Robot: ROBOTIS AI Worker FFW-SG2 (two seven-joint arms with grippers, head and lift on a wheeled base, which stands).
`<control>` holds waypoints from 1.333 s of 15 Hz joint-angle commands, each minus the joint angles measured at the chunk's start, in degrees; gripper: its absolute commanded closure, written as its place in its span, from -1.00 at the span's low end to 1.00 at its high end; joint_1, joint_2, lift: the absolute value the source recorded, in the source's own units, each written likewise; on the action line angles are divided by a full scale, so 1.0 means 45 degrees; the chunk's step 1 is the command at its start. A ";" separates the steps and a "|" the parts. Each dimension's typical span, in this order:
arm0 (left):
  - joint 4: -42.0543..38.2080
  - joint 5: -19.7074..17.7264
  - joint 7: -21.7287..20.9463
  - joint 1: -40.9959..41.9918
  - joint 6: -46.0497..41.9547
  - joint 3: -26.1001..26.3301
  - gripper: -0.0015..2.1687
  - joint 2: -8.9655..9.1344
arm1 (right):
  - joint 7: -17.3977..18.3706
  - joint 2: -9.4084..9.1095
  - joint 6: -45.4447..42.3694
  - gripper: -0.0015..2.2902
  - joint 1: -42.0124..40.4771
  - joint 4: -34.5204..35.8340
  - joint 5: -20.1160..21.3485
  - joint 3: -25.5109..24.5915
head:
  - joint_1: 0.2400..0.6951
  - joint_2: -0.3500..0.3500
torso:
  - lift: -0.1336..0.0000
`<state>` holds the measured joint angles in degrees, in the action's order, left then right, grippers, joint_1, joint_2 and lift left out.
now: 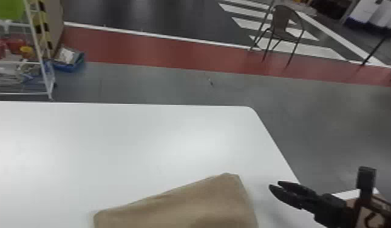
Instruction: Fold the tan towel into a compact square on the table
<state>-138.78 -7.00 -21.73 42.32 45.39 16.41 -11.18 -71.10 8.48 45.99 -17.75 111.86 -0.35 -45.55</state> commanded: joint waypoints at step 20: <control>0.1505 0.1145 0.1176 -0.1278 -0.0096 -0.0638 0.65 0.0121 | 0.0038 -0.0107 -0.0228 -0.63 0.0058 0.0006 -0.0078 0.0045 | 1.00 -1.00 | -0.84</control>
<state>-132.24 -2.13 -16.41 36.84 44.99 14.40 -10.71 -70.94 8.03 44.94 -17.49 111.83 -0.79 -45.44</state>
